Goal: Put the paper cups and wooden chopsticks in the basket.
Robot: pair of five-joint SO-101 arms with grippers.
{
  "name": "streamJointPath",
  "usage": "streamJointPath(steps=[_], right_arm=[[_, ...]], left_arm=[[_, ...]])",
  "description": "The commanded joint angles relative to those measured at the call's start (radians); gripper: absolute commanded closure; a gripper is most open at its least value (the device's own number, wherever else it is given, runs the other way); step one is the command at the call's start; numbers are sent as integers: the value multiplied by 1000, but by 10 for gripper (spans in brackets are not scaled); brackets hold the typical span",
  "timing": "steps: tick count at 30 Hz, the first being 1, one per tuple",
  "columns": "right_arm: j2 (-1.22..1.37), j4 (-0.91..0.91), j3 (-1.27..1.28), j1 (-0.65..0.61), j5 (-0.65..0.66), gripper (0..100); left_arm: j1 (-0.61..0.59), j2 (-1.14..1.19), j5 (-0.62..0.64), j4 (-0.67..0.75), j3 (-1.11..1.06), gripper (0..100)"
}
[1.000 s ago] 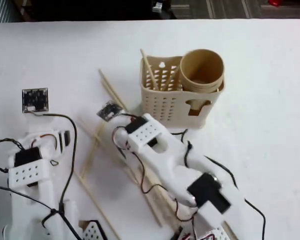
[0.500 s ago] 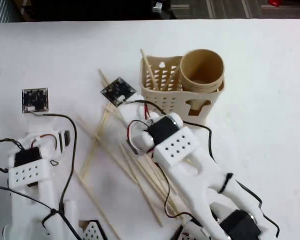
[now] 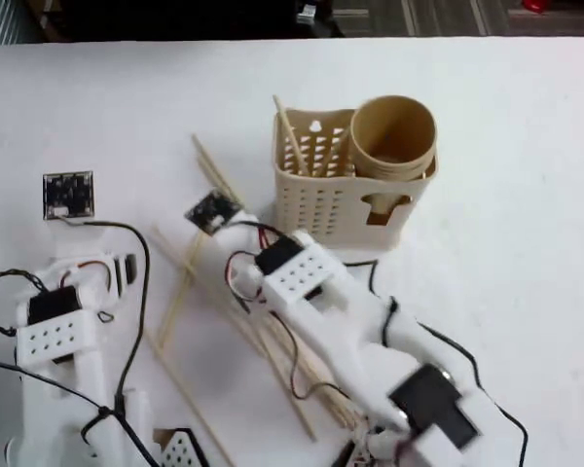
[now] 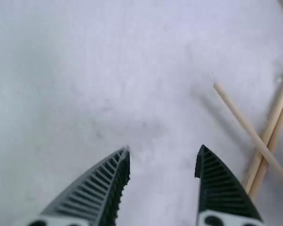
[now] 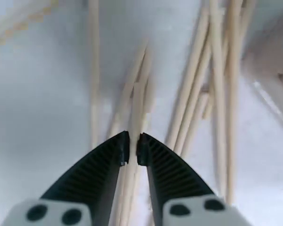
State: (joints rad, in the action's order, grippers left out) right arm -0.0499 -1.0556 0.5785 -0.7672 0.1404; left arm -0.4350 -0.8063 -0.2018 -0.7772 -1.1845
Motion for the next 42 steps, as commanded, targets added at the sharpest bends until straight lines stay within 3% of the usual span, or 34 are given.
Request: streamJointPath(steps=[1,12,18,26,42], right_arm=[[101,13,-60,-4,9,912],[196,-30,-120,-18,8,889],[205,-24,-118,-44,6,978],[277,-35,-161,-41,2,981],[-188,-153,-150,59,0,981]], left_arm=[[-5,-16,3,20,3,771],[-5,-16,3,20,3,771],[-5,-16,3,20,3,771],[-5,-16,3,20,3,771],[-5,-16,3,20,3,771]])
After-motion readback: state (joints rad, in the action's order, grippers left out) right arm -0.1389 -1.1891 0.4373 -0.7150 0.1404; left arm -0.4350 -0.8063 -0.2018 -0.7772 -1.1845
